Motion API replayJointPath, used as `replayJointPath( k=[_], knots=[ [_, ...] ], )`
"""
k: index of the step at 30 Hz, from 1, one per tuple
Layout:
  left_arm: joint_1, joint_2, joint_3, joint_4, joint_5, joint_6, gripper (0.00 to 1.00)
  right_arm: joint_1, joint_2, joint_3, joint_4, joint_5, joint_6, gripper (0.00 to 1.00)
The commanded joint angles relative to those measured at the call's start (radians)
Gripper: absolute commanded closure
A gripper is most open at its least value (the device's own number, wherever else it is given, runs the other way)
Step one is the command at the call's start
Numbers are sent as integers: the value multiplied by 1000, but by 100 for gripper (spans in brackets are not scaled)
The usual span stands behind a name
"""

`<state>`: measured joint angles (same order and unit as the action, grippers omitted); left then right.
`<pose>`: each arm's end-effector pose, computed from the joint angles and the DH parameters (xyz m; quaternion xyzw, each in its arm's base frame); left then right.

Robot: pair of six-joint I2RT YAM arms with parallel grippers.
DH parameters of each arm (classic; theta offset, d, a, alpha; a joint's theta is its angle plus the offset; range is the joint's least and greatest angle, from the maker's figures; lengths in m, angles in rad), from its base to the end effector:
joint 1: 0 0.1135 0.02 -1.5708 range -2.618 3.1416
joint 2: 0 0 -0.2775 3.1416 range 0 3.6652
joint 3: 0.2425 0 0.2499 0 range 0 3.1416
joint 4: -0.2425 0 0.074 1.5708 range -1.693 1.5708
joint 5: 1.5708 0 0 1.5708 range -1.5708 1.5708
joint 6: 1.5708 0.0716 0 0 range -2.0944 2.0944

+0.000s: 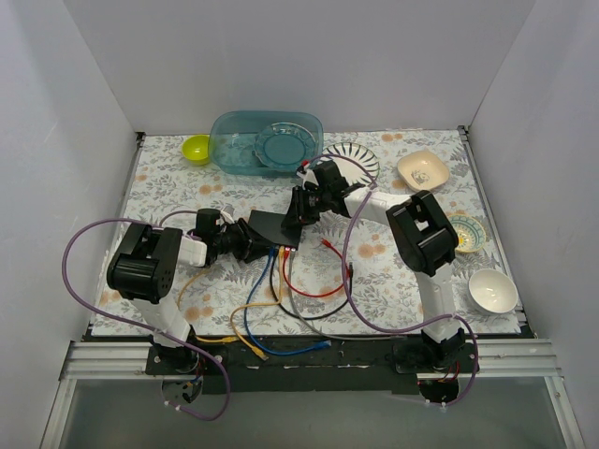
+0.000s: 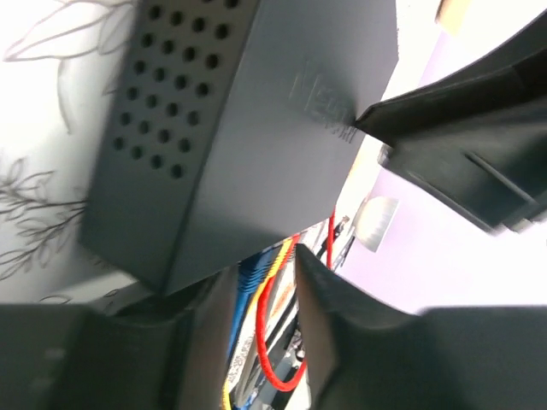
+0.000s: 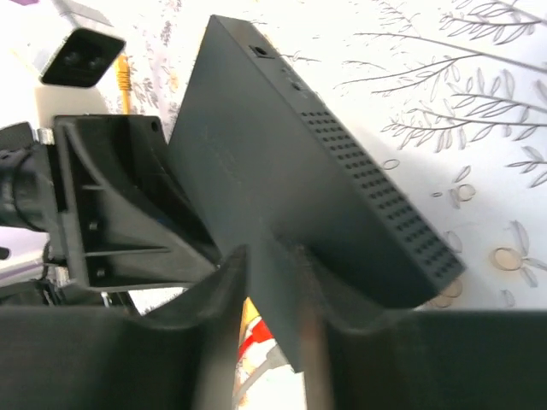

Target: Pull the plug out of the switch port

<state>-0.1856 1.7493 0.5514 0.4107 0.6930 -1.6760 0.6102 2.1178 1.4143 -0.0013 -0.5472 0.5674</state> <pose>0.2910 -0.1012 0.0911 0.4942 -0.7268 0.4755 0.0373 0.3811 0.3119 0.1518 -0.1320 0.8713 0.4283 0.1998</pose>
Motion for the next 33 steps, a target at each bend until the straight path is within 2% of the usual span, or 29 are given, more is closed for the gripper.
replayJointPath(
  k=[1,2,3,8,10,16,26,28,33],
  knots=[
    [-3,16,-8,-99,-79,21,60,5,77,15,-98,44,-20,74],
    [-2,9,-10,-101,-81,22,59,5,88,17,-101,41,-15,82],
    [3,-2,-10,-107,-87,21,58,5,102,18,-106,36,-12,84],
    [23,3,-19,-99,-86,27,55,5,114,6,-97,30,2,92],
    [26,21,-19,-84,-73,29,57,5,117,9,-98,32,3,92],
    [28,88,-25,-29,-41,22,70,2,123,23,-117,39,-4,94],
    [29,150,1,0,-35,-2,69,-1,125,25,-121,39,-3,96],
    [31,157,5,-3,-36,-2,71,-1,125,22,-121,39,-3,96],
    [29,168,19,-9,-44,2,87,-1,119,8,-120,41,-4,96]
  ],
)
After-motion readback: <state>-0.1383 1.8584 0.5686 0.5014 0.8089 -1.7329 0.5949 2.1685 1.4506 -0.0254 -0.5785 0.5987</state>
